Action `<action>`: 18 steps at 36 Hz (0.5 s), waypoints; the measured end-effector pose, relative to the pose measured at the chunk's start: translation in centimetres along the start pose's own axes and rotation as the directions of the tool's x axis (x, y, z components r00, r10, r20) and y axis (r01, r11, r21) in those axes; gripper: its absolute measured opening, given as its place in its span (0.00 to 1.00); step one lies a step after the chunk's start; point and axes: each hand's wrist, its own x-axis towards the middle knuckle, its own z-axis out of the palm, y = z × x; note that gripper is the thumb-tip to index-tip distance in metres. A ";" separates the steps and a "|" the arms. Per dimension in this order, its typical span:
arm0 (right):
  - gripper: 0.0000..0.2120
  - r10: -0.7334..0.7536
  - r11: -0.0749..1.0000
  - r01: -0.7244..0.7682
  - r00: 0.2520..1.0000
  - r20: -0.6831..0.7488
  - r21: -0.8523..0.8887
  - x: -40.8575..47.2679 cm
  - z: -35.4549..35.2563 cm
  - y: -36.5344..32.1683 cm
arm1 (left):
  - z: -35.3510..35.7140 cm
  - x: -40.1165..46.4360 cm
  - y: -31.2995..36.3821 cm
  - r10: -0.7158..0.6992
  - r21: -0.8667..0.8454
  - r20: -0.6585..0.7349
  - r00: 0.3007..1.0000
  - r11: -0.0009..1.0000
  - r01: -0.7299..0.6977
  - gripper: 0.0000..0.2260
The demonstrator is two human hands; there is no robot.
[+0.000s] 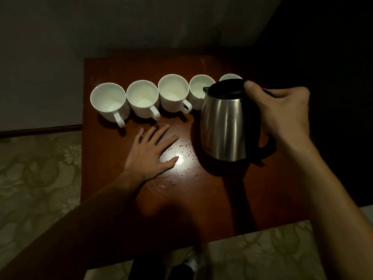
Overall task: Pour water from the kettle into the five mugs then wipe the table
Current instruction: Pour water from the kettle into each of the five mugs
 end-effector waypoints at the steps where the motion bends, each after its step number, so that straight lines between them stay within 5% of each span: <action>1: 0.14 0.001 1.000 -0.001 1.000 0.000 -0.001 0.0 0.0 0.0 | 0.0 0.0 0.0 0.000 0.000 -0.001 1.000 1.000 0.000 0.31; 8: 0.24 0.020 1.000 -0.020 1.000 0.002 0.004 0.1 0.0 -0.1 | 0.1 0.0 -0.1 -0.004 0.000 0.005 1.000 1.000 0.004 0.31; 18: 0.16 -0.005 1.000 0.005 1.000 0.010 -0.014 0.1 0.1 -0.1 | 0.0 0.1 0.0 -0.003 -0.012 0.005 1.000 1.000 0.003 0.31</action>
